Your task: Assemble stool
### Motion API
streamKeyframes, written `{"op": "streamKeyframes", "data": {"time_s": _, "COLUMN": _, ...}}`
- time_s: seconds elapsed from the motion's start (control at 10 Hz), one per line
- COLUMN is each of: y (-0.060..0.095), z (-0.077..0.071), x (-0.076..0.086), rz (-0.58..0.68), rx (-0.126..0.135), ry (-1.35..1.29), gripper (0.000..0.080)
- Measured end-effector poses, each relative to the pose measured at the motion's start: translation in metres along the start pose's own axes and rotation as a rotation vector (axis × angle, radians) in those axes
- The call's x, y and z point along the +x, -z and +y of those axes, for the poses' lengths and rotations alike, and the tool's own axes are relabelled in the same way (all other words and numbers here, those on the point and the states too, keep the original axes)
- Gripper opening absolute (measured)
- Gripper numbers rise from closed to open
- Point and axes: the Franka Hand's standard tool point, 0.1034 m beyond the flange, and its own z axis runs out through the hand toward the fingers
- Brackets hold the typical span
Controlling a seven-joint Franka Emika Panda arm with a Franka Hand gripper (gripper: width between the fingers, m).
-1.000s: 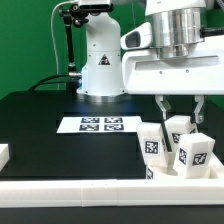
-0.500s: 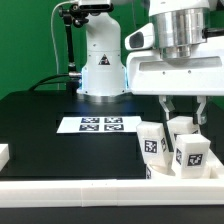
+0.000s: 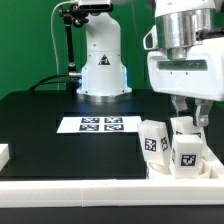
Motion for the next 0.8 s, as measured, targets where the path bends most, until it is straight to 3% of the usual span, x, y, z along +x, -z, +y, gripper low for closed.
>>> {"op": "streamKeyframes", "data": {"time_s": 0.3, "y": -0.0002, "z": -0.0005, "x": -0.0009, "rz": -0.010, "rx": 0.004, "ry": -0.285, "gripper": 0.0338}}
{"op": "streamKeyframes", "data": {"time_s": 0.8, "y": -0.0008, "z": -0.0007, "x": -0.0018, "rz": -0.019, "rx": 0.005, "ry": -0.545, "gripper": 0.0338}}
